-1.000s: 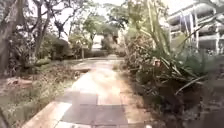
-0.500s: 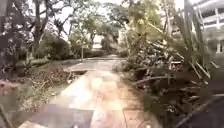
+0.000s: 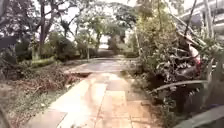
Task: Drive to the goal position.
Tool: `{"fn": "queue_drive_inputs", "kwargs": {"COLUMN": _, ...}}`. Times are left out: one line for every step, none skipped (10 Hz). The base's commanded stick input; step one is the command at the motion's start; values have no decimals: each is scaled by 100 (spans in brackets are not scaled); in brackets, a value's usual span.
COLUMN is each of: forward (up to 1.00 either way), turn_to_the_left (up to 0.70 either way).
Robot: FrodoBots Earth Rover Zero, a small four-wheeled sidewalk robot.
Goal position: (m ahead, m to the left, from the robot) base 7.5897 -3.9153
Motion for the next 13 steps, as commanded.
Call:
{"fn": "queue_drive_inputs", "kwargs": {"forward": 100, "turn_to_the_left": 0}}
{"fn": "queue_drive_inputs", "kwargs": {"forward": 100, "turn_to_the_left": 0}}
{"fn": "queue_drive_inputs", "kwargs": {"forward": 100, "turn_to_the_left": 0}}
{"fn": "queue_drive_inputs", "kwargs": {"forward": 100, "turn_to_the_left": 0}}
{"fn": "queue_drive_inputs", "kwargs": {"forward": 100, "turn_to_the_left": 0}}
{"fn": "queue_drive_inputs", "kwargs": {"forward": 100, "turn_to_the_left": 0}}
{"fn": "queue_drive_inputs", "kwargs": {"forward": 100, "turn_to_the_left": 0}}
{"fn": "queue_drive_inputs", "kwargs": {"forward": 100, "turn_to_the_left": 0}}
{"fn": "queue_drive_inputs", "kwargs": {"forward": 100, "turn_to_the_left": 0}}
{"fn": "queue_drive_inputs", "kwargs": {"forward": 100, "turn_to_the_left": 0}}
{"fn": "queue_drive_inputs", "kwargs": {"forward": 100, "turn_to_the_left": 0}}
{"fn": "queue_drive_inputs", "kwargs": {"forward": 100, "turn_to_the_left": 0}}
{"fn": "queue_drive_inputs", "kwargs": {"forward": 100, "turn_to_the_left": 0}}
